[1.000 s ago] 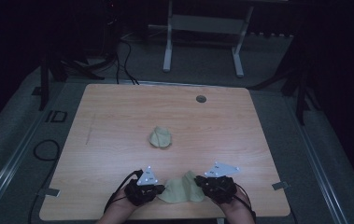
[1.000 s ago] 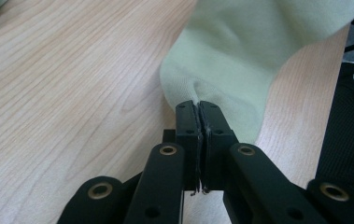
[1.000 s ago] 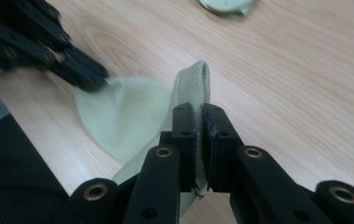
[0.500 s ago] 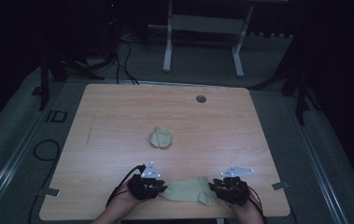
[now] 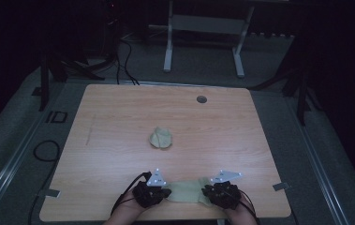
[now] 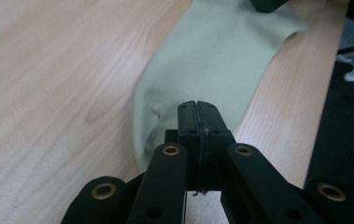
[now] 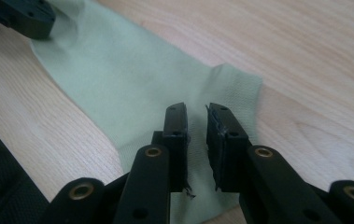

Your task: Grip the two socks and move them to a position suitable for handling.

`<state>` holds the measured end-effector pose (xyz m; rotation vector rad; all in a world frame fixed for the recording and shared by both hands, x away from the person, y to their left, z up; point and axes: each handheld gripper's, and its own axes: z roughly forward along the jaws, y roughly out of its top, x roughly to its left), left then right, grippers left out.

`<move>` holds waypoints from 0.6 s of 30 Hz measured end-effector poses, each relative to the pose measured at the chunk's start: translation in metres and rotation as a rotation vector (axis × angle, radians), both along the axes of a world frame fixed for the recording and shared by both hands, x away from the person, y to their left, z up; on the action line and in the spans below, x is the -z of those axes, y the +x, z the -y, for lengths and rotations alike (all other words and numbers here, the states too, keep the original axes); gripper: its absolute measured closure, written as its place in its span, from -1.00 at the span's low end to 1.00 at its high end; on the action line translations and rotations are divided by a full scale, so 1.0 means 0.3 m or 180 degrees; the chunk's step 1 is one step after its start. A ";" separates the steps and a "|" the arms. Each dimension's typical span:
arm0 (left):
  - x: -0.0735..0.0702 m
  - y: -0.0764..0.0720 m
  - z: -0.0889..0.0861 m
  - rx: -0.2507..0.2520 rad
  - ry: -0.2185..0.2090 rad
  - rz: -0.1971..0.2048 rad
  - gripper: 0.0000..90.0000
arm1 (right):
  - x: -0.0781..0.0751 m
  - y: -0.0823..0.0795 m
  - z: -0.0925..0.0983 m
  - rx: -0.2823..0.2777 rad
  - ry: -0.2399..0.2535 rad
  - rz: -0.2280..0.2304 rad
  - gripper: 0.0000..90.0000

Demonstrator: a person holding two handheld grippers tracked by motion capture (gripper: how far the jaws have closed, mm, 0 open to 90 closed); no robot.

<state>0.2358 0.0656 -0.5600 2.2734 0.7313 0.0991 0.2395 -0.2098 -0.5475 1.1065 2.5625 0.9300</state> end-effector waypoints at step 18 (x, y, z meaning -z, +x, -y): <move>0.022 -0.028 0.001 0.0021 -0.0103 -0.0075 0.98 | 0.013 -0.015 0.048 -0.0138 -0.0164 0.0047 0.70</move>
